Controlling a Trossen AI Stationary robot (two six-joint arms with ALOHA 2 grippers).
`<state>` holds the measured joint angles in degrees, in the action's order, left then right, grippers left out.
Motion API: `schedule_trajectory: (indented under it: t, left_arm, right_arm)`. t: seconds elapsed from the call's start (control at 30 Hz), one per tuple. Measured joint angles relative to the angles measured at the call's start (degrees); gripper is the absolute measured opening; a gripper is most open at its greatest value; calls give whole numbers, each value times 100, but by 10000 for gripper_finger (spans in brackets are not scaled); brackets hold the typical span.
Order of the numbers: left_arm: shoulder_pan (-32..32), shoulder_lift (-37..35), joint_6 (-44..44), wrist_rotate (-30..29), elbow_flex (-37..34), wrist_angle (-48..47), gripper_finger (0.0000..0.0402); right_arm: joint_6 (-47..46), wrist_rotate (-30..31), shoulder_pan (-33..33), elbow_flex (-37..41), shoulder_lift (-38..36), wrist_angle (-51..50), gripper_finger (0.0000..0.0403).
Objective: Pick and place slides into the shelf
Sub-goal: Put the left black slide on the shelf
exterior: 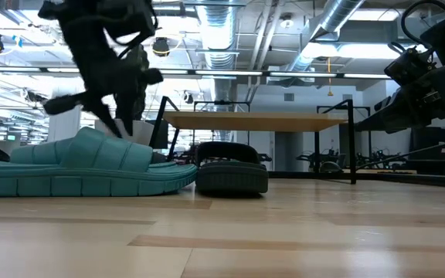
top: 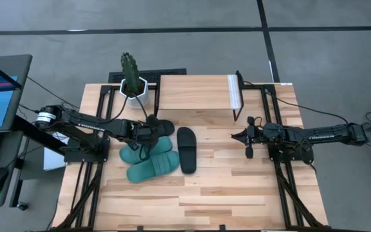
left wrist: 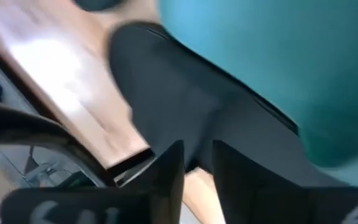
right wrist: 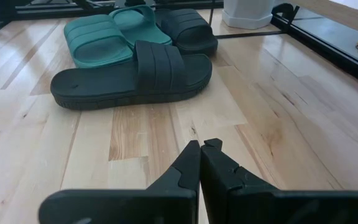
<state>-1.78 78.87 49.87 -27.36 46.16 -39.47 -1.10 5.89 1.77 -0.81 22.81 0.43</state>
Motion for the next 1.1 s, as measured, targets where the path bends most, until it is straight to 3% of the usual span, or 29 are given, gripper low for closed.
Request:
schedule_trajectory:
  t: [0.37,1.1]
  left_arm:
    - [0,0,479,-479,-446,733,151]
    - [0,0,813,-427,-449,1071,155]
  right_arm:
    - [0,0,1,-1,0,0,0]
    - [2,0,0,-1,0,0,0]
